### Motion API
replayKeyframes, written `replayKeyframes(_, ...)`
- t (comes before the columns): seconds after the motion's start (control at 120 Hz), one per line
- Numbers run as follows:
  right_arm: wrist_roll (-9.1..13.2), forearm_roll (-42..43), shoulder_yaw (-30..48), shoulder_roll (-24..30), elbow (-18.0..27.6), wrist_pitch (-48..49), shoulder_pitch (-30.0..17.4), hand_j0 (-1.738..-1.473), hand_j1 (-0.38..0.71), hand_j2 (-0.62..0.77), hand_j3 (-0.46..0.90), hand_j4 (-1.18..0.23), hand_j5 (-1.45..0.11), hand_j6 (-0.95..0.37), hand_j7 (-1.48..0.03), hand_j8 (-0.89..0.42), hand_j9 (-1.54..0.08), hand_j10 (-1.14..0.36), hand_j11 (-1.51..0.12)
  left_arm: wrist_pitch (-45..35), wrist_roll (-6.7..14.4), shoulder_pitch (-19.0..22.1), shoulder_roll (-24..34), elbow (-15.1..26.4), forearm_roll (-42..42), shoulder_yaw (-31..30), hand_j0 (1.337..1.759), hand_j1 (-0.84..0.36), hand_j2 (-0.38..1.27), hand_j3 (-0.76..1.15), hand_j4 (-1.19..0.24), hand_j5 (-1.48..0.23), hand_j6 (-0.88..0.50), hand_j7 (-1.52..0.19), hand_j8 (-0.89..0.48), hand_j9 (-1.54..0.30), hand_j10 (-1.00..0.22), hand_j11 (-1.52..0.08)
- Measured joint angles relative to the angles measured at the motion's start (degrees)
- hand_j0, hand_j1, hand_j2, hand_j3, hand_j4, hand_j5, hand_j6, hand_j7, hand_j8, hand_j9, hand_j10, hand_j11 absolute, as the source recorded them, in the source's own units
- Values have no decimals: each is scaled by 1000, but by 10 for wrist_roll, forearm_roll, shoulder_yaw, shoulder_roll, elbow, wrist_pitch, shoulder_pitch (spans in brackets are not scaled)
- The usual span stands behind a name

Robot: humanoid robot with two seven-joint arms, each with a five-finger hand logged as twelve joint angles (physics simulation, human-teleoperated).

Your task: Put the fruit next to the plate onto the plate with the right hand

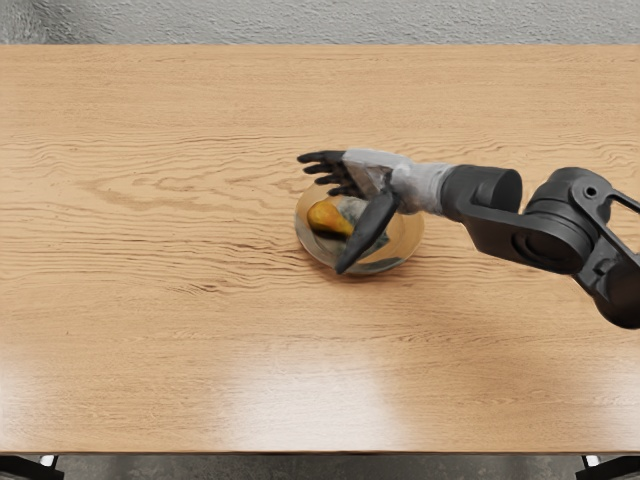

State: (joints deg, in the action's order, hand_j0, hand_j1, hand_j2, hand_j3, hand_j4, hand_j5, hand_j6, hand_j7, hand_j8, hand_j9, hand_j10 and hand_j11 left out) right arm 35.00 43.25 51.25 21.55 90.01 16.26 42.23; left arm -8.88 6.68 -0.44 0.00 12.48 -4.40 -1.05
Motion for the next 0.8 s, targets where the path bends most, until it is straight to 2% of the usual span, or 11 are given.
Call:
replayKeyframes(0.083, 0, -60, 92, 1, 4, 103, -50, -1658, -296, 15, 0, -53, -71, -46, -70, -39, -70, -49, -70, 0, 0, 0, 0, 0, 0, 0, 1658, 344, 1, 0, -5, -6, -5, -6, -5, -6, -5, -6)
replayKeyframes(0.208, 0, -139, 160, 7, 3, 162, -98, -1658, -307, 6, 0, -40, -53, -36, -52, -32, -52, -38, -52, 0, 0, 0, 0, 0, 0, 0, 1658, 344, 1, 0, -5, -6, -5, -6, -5, -6, -5, -6)
replayKeyframes(0.358, 0, -225, 237, 15, -28, 181, -171, -1658, -315, 1, 0, -31, -41, -29, -40, -27, -40, -30, -40, 0, 0, 0, 0, 0, 0, 0, 1658, 344, 1, 0, -5, -6, -5, -6, -5, -6, -5, -6)
replayKeyframes(0.55, 0, -320, 377, 44, -54, 187, -285, -1658, -320, -2, 0, -25, -33, -24, -33, -24, -33, -25, -33, 1, 0, 0, 0, 0, 0, -1, 1658, 344, 1, 0, -5, -6, -5, -6, -5, -6, -5, -6)
replayKeyframes(0.8, 0, -354, 469, 62, -111, 187, -341, -1658, -322, -3, 0, -22, -30, -22, -30, -22, -30, -22, -30, 1, 0, 1, 0, 0, 0, -2, 1658, 344, 1, 0, -5, -6, -5, -6, -5, -6, -4, -6)
